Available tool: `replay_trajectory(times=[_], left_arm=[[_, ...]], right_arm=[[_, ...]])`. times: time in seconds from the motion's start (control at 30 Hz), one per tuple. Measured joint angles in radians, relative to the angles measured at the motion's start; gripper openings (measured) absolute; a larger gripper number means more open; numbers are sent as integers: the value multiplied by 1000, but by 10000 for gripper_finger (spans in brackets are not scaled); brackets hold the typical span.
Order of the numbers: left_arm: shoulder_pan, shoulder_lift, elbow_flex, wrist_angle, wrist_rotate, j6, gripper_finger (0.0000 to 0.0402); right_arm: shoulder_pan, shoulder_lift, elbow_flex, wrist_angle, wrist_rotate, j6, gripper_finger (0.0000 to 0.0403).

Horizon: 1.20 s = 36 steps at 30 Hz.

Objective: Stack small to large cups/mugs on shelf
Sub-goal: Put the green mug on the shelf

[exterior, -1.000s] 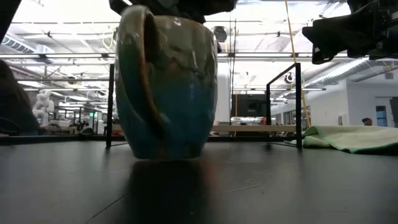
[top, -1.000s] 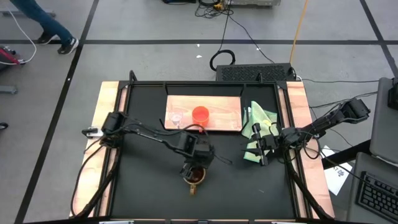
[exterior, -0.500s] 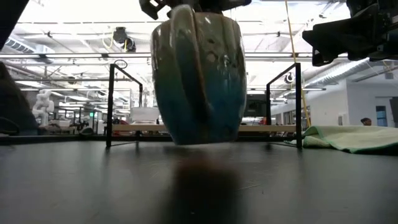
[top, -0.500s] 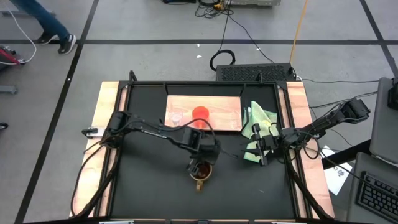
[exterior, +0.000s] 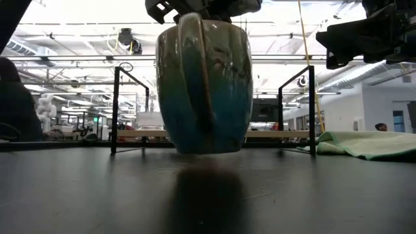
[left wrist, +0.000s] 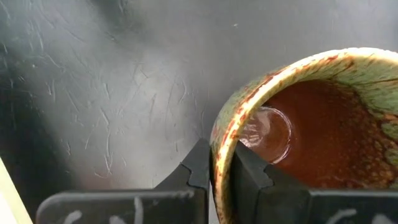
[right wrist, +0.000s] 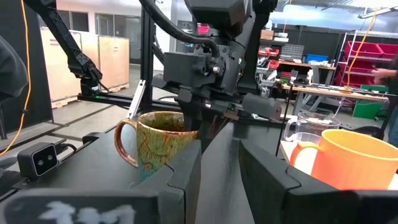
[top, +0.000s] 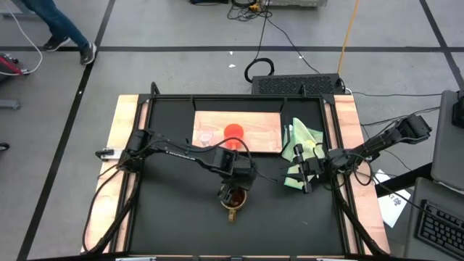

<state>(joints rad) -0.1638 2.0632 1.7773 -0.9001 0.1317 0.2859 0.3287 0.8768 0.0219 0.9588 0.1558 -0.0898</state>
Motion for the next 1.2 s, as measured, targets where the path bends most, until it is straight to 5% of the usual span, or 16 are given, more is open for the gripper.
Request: replay_trajectory(times=[0.87, 1.2], left_arm=[[-7, 40, 1, 13, 42, 20, 35], [-24, 38, -1, 16, 21, 19, 108]], right_arm=[[0, 0, 0, -17, 0, 18, 102], [0, 0, 0, -18, 0, 18, 102]])
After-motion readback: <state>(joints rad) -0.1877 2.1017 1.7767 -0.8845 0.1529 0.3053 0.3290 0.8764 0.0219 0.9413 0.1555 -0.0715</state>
